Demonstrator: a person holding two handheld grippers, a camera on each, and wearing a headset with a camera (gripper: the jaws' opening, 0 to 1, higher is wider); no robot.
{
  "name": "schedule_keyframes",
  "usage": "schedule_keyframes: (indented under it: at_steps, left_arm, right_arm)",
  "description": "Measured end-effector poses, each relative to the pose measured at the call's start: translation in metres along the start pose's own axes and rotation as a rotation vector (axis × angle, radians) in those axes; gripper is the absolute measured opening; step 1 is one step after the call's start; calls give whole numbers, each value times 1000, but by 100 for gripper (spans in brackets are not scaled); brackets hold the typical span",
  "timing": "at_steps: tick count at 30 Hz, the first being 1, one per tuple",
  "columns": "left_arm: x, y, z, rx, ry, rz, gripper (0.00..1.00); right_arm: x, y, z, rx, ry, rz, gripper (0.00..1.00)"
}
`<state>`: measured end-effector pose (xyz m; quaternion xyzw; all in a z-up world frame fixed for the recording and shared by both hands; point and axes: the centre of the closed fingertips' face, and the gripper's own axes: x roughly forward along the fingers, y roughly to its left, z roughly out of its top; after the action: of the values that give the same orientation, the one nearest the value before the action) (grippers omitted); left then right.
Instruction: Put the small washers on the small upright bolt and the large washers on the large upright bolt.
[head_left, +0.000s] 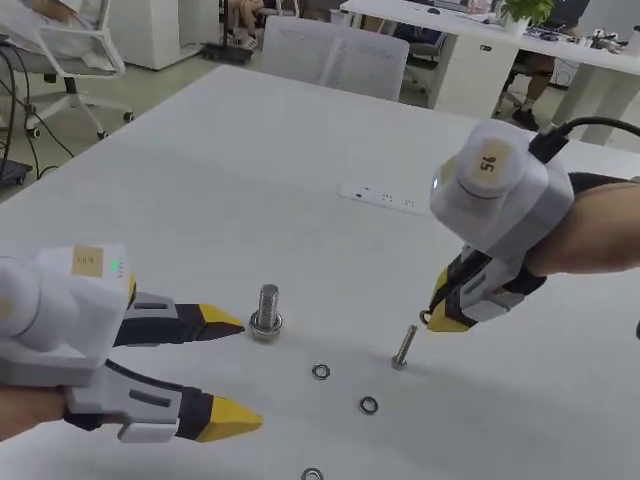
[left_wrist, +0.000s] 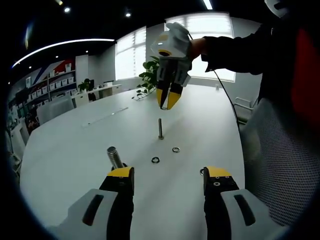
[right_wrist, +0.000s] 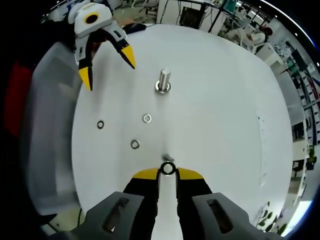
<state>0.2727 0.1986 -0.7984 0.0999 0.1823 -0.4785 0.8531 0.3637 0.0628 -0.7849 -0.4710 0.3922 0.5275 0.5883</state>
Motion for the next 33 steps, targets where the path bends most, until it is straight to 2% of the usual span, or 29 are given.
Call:
schedule_keyframes:
  at_steps: [14, 23, 33]
  left_arm:
    - [9, -5, -2, -13, 0, -26, 60]
    - [12, -6, -3, -32, -3, -33, 67]
    - [15, -4, -3, -46, -8, -34, 68]
  right_arm:
    - [10, -6, -4, -4, 11, 10, 13]
    - [19, -8, -2, -15, 26, 22, 13]
    - [26, -10, -3, -20, 38, 39, 13]
